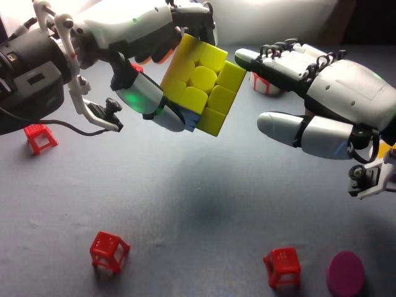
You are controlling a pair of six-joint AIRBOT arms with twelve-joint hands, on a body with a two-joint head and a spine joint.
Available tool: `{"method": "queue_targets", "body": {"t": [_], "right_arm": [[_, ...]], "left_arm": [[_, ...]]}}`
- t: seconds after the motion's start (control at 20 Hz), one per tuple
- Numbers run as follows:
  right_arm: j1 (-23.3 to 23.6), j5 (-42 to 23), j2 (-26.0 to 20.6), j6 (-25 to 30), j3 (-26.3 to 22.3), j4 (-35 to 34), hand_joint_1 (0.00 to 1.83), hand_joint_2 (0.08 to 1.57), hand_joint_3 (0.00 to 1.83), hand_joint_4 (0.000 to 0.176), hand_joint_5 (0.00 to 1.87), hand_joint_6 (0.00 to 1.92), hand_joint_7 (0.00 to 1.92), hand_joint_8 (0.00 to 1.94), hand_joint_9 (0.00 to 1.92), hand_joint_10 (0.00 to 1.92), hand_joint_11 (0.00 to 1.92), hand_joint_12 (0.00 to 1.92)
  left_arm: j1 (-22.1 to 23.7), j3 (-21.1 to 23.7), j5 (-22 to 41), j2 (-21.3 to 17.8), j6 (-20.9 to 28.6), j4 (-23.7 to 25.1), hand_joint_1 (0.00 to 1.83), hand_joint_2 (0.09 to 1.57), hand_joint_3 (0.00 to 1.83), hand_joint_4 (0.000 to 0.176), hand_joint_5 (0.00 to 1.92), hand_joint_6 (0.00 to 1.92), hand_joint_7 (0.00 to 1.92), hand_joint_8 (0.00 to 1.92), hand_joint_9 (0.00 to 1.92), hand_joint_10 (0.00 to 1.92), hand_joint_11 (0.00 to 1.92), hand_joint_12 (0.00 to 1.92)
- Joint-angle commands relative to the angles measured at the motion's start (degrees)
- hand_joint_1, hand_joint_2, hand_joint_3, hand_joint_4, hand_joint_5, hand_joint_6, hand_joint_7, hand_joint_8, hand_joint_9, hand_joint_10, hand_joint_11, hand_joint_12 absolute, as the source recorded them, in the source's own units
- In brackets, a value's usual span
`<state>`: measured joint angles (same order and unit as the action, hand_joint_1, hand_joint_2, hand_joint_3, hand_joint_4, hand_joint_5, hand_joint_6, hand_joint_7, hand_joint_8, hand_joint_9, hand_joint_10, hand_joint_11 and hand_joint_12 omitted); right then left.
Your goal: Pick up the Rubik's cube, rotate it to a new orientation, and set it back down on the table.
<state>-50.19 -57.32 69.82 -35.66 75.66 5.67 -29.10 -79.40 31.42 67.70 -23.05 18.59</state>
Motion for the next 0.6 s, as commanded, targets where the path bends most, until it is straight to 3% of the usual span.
{"method": "queue_targets", "body": {"t": [0.0, 0.05, 0.1, 0.15, 0.2, 0.25, 0.3, 0.4, 0.45, 0.5, 0.55], "right_arm": [[0.89, -8.47, 0.19, 0.55, -0.75, 1.08, 0.00, 1.40, 0.00, 0.000, 0.09, 0.01, 0.20, 0.01, 0.07, 0.52, 0.00, 0.82], [0.89, -8.66, 0.12, 0.55, -1.14, 1.53, 0.00, 1.39, 0.00, 0.000, 0.09, 0.01, 0.20, 0.01, 0.06, 0.55, 0.00, 0.96], [0.89, -8.76, 0.02, 0.55, -1.41, 1.89, 0.00, 1.38, 0.00, 0.000, 0.09, 0.01, 0.20, 0.01, 0.05, 0.61, 0.00, 1.14], [0.89, -8.92, -0.07, 0.55, -1.72, 2.36, 0.00, 1.38, 0.00, 0.000, 0.14, 0.02, 0.20, 0.01, 0.01, 0.69, 0.00, 1.11], [0.89, -9.08, -0.11, 0.55, -1.95, 2.68, 0.00, 1.38, 0.00, 0.000, 0.21, 0.05, 0.26, 0.03, 0.00, 0.78, 0.00, 1.19], [0.89, -9.23, -0.20, 0.55, -2.34, 3.19, 0.00, 1.40, 0.00, 0.000, 0.25, 0.08, 0.30, 0.04, 0.00, 0.85, 0.00, 1.24], [0.74, -9.37, -0.31, 0.55, -2.63, 3.28, 0.00, 1.40, 0.00, 0.000, 0.24, 0.09, 0.29, 0.04, 0.00, 0.85, 0.00, 1.23], [0.37, -9.80, -0.52, 0.55, -3.24, 3.52, 0.00, 1.41, 0.00, 0.000, 0.12, 0.56, 0.30, 0.03, 0.00, 0.88, 0.00, 1.21], [0.27, -9.84, -0.58, 0.55, -3.56, 3.89, 0.00, 1.41, 0.00, 0.000, 0.07, 0.64, 0.30, 0.03, 0.00, 0.88, 0.00, 1.13], [0.24, -9.84, -0.60, 0.55, -3.76, 4.24, 0.00, 1.42, 0.00, 0.000, 0.05, 0.65, 0.28, 0.02, 0.00, 0.88, 0.00, 1.08], [0.18, -9.84, -0.60, 0.55, -3.91, 4.53, 0.00, 1.42, 0.00, 0.000, 0.05, 0.66, 0.28, 0.02, 0.00, 0.88, 0.00, 1.07]], "left_arm": [[0.76, -0.08, 8.54, 0.11, 0.77, -2.56, 1.33, 0.97, 0.38, 0.000, 0.28, 1.92, 0.51, 1.89, 0.65, 1.92, 0.89, 1.92], [0.76, -0.11, 8.56, 0.11, 0.77, -2.62, 1.30, 0.99, 0.65, 0.000, 0.31, 1.92, 0.59, 1.84, 0.70, 1.92, 0.94, 1.92], [0.75, -0.14, 8.55, 0.11, 0.76, -2.67, 1.30, 0.99, 0.69, 0.000, 0.29, 1.92, 0.61, 1.81, 0.64, 1.92, 0.88, 1.92], [0.68, -0.17, 8.57, 0.11, 0.76, -2.87, 1.38, 0.88, 0.62, 0.000, 0.39, 1.92, 0.59, 1.90, 0.71, 1.92, 0.95, 1.92], [0.67, -0.20, 8.58, 0.11, 0.73, -2.92, 1.41, 0.89, 0.53, 0.022, 0.45, 1.92, 0.62, 1.92, 0.76, 1.92, 0.99, 1.92], [0.63, -0.27, 8.58, 0.12, 0.70, -3.08, 1.44, 0.89, 0.50, 0.028, 0.50, 1.92, 0.66, 1.92, 0.79, 1.92, 1.03, 1.92], [0.59, -0.27, 8.60, 0.11, 0.70, -3.18, 1.34, 0.89, 0.87, 0.029, 0.51, 1.92, 0.66, 1.92, 0.83, 1.92, 1.08, 1.92], [0.55, -0.30, 8.65, 0.10, 0.69, -3.29, 1.32, 0.85, 1.02, 0.000, 0.53, 1.92, 0.68, 1.92, 0.87, 1.92, 1.10, 1.92], [0.51, -0.30, 8.66, 0.10, 0.69, -3.30, 1.32, 0.86, 1.02, 0.006, 0.49, 1.92, 0.68, 1.92, 0.87, 1.92, 1.10, 1.92], [0.46, -0.31, 8.66, 0.10, 0.69, -3.38, 1.29, 0.94, 0.89, 0.011, 0.38, 1.92, 0.62, 1.92, 0.76, 1.92, 1.01, 1.92], [0.44, -0.33, 8.66, 0.10, 0.69, -3.41, 1.29, 0.95, 0.87, 0.005, 0.36, 1.92, 0.61, 1.92, 0.78, 1.92, 1.04, 1.92]]}}
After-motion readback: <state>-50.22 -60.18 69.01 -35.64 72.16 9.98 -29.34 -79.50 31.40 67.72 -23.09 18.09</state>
